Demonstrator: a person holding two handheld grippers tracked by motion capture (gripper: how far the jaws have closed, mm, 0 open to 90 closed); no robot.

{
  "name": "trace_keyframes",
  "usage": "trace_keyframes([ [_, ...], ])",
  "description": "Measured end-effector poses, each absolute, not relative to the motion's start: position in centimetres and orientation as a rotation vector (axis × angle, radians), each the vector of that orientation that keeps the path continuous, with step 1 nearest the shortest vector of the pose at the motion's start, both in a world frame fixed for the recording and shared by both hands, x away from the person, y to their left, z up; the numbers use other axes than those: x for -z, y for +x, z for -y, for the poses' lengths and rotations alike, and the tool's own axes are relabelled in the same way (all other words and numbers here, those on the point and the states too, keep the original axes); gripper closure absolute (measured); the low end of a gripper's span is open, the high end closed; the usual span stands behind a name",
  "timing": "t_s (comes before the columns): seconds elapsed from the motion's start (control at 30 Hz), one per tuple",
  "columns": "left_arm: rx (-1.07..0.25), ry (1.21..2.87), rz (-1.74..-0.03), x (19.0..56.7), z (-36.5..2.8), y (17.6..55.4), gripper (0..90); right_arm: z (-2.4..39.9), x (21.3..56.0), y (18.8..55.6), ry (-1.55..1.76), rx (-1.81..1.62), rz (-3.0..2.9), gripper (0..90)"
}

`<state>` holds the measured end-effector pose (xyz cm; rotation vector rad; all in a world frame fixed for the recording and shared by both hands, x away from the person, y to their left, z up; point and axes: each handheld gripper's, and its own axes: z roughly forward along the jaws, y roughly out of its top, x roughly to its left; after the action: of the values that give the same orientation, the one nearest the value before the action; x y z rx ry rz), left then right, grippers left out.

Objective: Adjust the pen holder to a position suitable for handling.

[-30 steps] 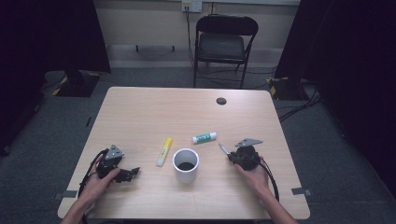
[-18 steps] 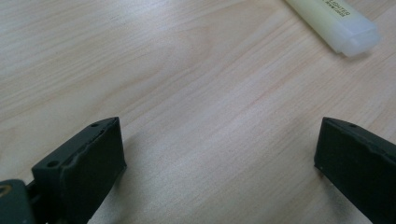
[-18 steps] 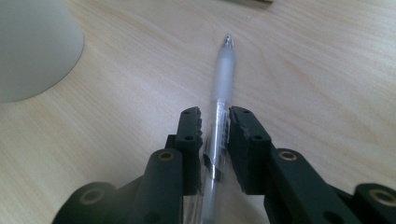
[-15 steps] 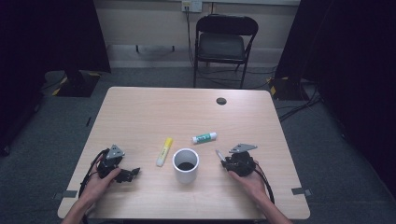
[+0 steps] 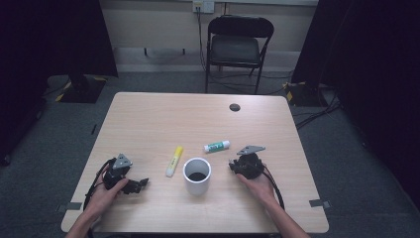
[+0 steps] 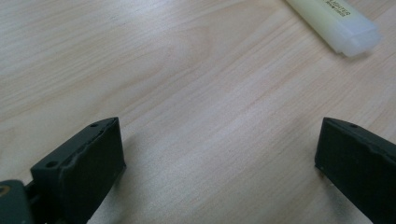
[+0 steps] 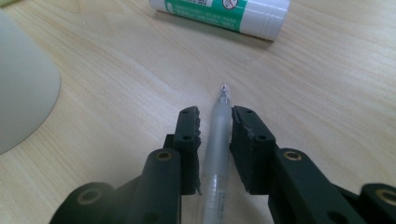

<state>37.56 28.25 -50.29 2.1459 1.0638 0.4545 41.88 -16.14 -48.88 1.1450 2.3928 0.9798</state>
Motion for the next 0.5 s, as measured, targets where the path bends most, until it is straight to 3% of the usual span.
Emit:
trace_keyframes([
  [0.5, -0.452, 2.137, -1.078, 50.32, -28.01, 37.71, 0.0, 15.68, 48.87, 42.45, 1.156, -0.980, -2.384, 80.0],
])
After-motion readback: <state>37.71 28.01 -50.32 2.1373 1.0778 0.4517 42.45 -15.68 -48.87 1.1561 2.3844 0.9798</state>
